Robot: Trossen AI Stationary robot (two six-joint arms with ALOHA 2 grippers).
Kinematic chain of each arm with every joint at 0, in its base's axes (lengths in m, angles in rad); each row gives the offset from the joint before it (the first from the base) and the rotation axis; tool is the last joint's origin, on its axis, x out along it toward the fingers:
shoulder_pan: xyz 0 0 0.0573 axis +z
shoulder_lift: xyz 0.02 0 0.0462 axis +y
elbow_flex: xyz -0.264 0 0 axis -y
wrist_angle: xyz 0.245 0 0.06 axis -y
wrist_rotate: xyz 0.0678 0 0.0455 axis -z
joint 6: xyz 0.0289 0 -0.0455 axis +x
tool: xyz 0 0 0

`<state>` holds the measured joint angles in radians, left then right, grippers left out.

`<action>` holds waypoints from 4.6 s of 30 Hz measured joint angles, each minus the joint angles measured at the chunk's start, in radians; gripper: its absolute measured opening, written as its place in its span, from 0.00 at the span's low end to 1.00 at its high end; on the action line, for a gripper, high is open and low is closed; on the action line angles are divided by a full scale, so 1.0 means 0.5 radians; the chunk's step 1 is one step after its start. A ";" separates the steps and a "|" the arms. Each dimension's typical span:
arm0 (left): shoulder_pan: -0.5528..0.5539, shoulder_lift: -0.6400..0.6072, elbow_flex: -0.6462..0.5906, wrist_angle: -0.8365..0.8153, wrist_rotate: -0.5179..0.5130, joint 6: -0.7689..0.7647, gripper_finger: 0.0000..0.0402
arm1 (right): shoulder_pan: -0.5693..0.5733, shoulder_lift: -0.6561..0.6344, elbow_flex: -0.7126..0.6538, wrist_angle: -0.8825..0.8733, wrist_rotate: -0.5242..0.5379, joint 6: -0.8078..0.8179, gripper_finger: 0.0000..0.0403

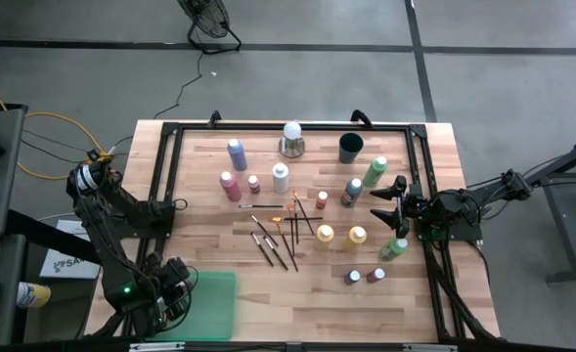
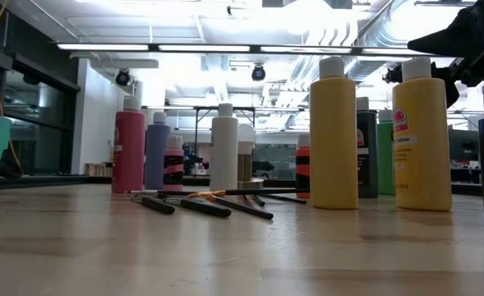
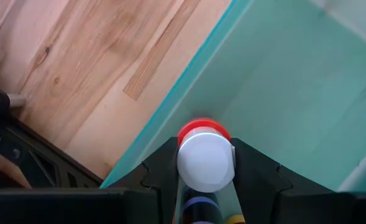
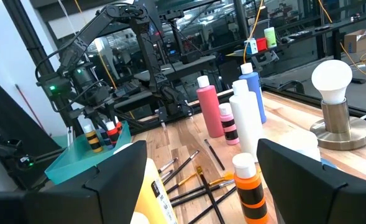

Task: Pick & Place Paint Supplies
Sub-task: Put the red paint bottle into the green bin, then put the pink paint bottle into the green bin

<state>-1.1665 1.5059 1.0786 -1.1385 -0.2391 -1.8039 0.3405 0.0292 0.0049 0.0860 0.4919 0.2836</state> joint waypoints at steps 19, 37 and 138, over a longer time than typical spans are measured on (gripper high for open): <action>0.000 0.008 0.048 -0.114 0.153 0.028 0.45 | 0.000 0.000 0.000 0.000 0.000 -0.001 0.74; 0.000 -0.079 0.188 -0.257 0.044 0.039 0.64 | -0.001 0.000 0.000 0.000 0.000 -0.001 0.74; 2.895 0.750 1.319 -0.536 0.126 3.447 0.64 | 0.000 0.001 0.000 0.012 0.007 -0.001 0.74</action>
<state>0.2812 1.8811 1.7382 -1.4066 -0.1759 -0.0802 0.3404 0.0296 0.0050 0.0922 0.4956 0.2832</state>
